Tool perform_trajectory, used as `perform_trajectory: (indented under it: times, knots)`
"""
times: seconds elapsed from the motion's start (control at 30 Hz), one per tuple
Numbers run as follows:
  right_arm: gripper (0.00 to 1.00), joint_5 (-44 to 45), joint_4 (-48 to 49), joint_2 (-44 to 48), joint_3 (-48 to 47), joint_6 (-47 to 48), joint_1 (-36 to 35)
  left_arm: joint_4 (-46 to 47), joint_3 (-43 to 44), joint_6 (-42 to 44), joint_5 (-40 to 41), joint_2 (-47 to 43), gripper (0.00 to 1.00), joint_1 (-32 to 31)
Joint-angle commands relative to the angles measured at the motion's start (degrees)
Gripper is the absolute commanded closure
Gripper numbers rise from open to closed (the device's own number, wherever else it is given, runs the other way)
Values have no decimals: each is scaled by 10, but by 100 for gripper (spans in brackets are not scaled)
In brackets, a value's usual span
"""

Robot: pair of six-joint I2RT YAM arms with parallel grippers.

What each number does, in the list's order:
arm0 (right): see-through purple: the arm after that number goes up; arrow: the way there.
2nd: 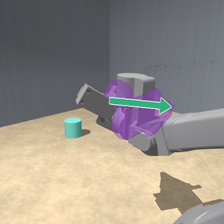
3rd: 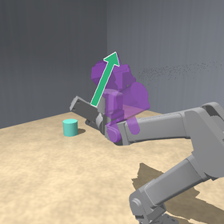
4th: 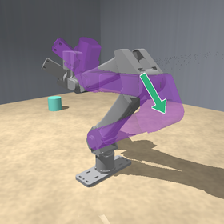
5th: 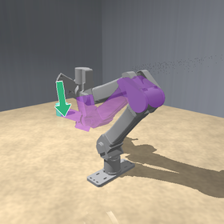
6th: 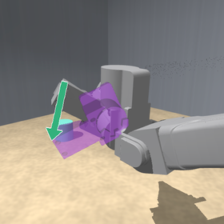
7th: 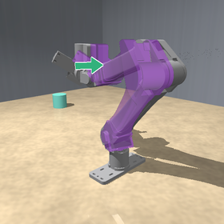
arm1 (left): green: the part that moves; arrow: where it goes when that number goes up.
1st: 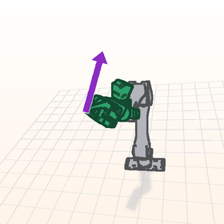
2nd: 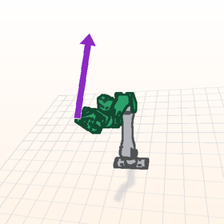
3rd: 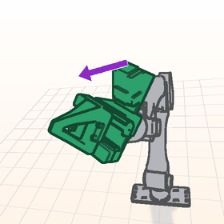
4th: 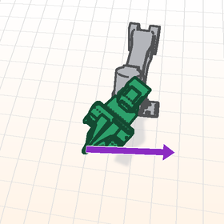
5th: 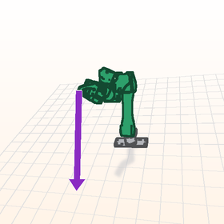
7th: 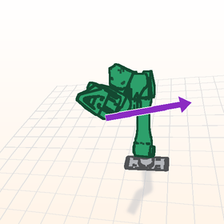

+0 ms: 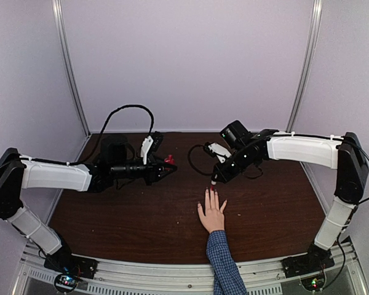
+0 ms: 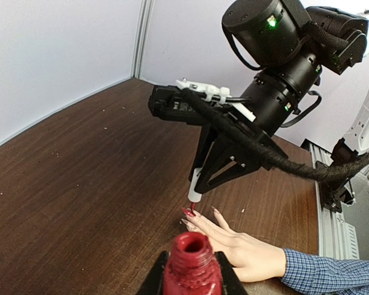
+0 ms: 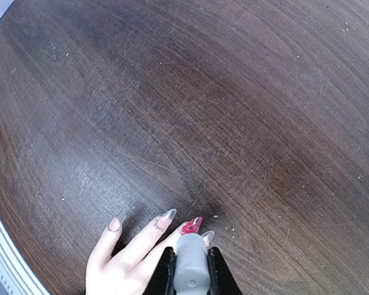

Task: Paint the nails
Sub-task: Paint the hand on the nail.

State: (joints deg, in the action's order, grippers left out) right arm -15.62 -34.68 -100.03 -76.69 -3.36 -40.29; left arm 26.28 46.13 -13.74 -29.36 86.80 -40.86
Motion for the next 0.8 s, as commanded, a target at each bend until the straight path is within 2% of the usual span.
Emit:
perform_trajectory:
  times: [0.0, 0.77]
  knots:
    - [100, 5, 14, -1, -17, -4, 4, 25, -5, 12, 2, 2, 100, 4]
    - [100, 15, 41, -11, -18, -13, 11, 25, -9, 16, 4, 1, 100, 4]
